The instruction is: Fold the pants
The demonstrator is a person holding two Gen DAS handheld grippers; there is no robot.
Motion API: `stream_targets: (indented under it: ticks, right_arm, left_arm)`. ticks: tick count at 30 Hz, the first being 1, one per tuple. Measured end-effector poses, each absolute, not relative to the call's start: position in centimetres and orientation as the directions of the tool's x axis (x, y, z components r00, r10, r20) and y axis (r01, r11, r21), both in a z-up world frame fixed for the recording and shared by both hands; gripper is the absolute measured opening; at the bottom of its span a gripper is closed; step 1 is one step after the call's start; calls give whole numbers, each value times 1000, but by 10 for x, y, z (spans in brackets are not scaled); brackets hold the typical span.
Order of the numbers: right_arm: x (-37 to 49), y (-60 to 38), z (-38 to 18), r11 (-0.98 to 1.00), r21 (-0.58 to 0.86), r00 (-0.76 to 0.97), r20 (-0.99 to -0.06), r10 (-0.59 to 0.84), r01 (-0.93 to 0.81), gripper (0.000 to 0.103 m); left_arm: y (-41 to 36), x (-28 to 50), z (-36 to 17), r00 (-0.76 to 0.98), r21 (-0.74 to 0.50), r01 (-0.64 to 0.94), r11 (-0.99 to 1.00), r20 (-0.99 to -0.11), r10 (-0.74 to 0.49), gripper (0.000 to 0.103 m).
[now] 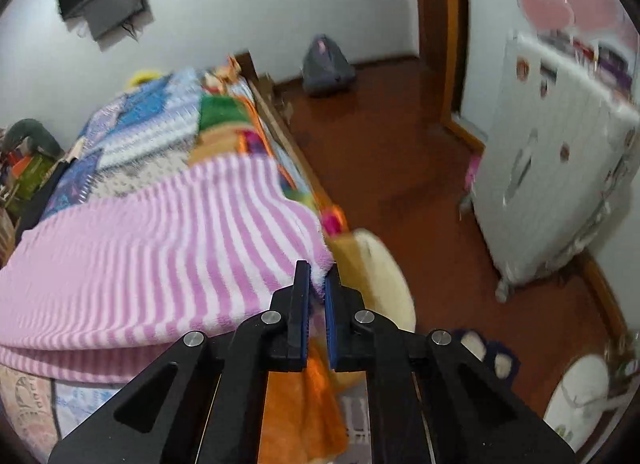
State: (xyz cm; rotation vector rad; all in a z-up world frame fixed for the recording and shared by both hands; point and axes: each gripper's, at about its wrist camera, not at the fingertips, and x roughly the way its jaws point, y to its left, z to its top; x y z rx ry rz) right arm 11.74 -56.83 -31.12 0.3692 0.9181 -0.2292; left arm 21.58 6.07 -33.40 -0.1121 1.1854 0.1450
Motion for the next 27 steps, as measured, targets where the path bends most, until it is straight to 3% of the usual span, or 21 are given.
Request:
stream_targets:
  ticks: [3, 10, 14, 27]
  right_arm:
    - [117, -563, -331, 918, 185, 528, -849, -31, 351, 6]
    - [107, -555, -289, 930, 169, 564, -824, -48, 326, 15]
    - [110, -524, -264, 955, 216, 612, -789, 48, 203, 39]
    - [121, -374, -232, 921, 280, 573, -722, 387, -270, 42]
  left_arm:
    - [63, 209, -319, 378, -21, -163, 986, -925, 43, 75]
    - [40, 172, -276, 456, -72, -46, 996, -889, -44, 75]
    - [11, 159, -271, 458, -74, 65, 995, -884, -95, 75]
    - [-20, 148, -286, 443, -33, 182, 983, -889, -112, 76]
